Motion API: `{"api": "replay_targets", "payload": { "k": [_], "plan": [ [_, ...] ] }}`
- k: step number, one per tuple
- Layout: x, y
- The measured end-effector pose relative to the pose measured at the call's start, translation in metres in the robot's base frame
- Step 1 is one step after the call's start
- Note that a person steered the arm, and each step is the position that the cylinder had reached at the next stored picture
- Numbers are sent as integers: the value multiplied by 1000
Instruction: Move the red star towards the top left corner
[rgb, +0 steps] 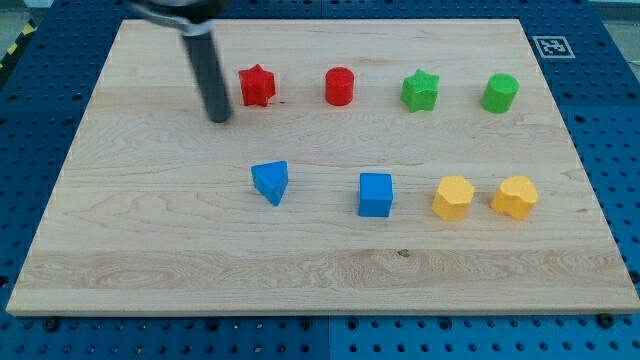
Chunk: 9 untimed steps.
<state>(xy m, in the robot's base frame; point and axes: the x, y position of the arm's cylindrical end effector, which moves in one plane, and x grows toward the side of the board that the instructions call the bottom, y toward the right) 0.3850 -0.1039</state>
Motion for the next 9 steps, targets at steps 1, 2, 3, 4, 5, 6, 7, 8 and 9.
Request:
{"api": "replay_targets", "payload": {
  "k": [1,2,3,4,5,6,7,8,9],
  "plan": [
    [0,60],
    [0,64],
    [-8,45],
    [-32,35],
    [-56,26],
    [-78,10],
    [-83,-11],
    [-47,-11],
    [-44,-24]
  ]
}}
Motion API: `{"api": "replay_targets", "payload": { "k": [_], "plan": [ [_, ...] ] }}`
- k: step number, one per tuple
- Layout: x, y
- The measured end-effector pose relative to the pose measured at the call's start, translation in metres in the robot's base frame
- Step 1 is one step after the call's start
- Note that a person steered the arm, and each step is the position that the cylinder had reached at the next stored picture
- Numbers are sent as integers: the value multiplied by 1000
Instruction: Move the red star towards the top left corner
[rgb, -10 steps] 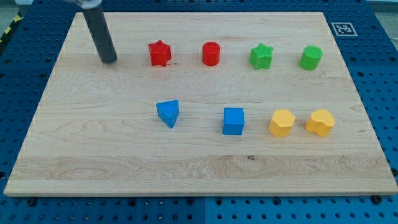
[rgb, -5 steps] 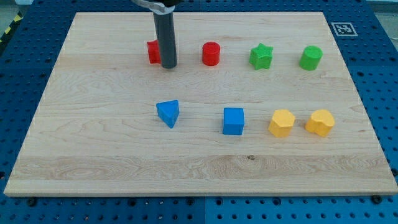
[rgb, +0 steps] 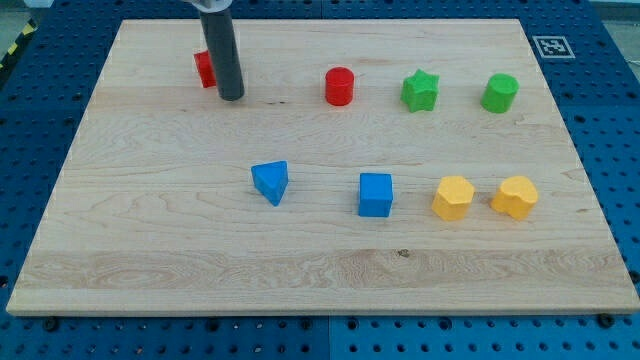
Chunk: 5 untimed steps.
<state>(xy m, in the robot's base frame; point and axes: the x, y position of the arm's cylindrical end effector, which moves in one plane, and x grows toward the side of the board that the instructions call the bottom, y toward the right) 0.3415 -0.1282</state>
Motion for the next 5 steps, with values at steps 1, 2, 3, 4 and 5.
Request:
{"api": "replay_targets", "payload": {
  "k": [1,2,3,4,5],
  "plan": [
    [-38,-19],
    [-61,-42],
    [-69,-55],
    [-71,-69],
    [-55,-40]
  ]
}}
